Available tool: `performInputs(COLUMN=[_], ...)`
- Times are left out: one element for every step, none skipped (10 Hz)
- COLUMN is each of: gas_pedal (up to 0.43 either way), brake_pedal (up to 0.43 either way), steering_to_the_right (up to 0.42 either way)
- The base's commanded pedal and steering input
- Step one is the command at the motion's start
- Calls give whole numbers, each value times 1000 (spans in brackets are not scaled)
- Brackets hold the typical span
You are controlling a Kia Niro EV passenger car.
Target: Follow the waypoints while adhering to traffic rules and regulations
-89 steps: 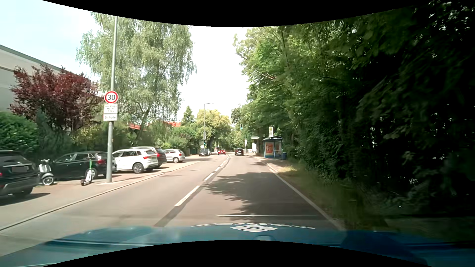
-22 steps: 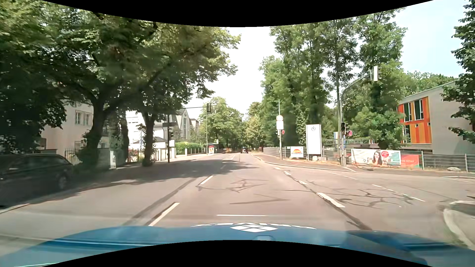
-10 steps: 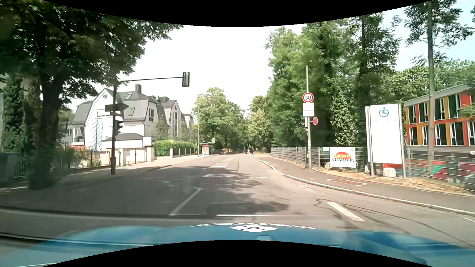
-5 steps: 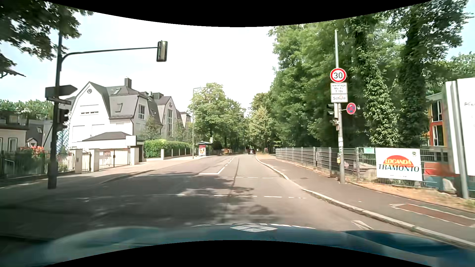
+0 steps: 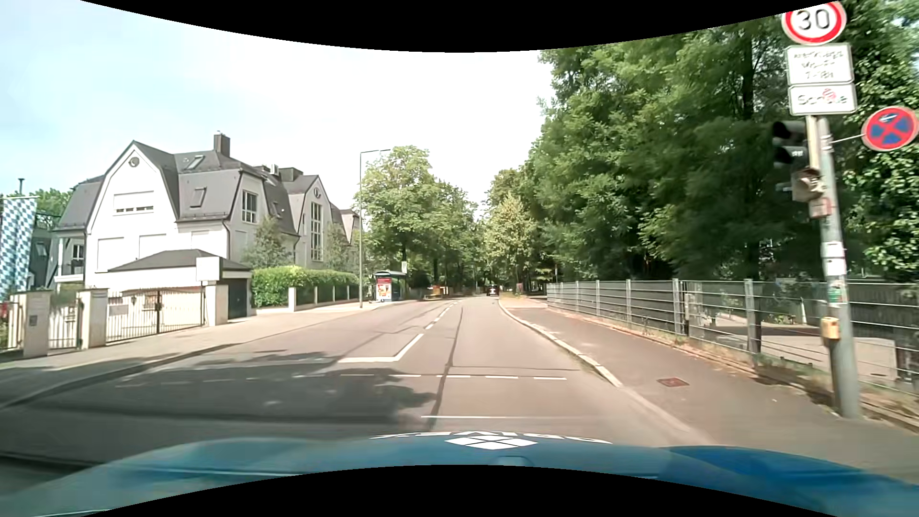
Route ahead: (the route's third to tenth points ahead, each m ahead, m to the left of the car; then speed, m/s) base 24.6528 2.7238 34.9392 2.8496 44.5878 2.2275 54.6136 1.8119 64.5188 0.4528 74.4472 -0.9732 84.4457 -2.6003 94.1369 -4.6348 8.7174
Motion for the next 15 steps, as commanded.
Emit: performInputs(gas_pedal=[157, 150, 150, 150, 150, 150, 150, 150, 150, 150, 150, 150, 150, 150, 150], brake_pedal=[0, 0, 0, 0, 0, 0, 0, 0, 0, 0, 0, 0, 0, 0, 0], steering_to_the_right=[-10, -10, -9, -9, -8, -8, -8, -5, -4, -4, -3, -2, -2, -2, -2])
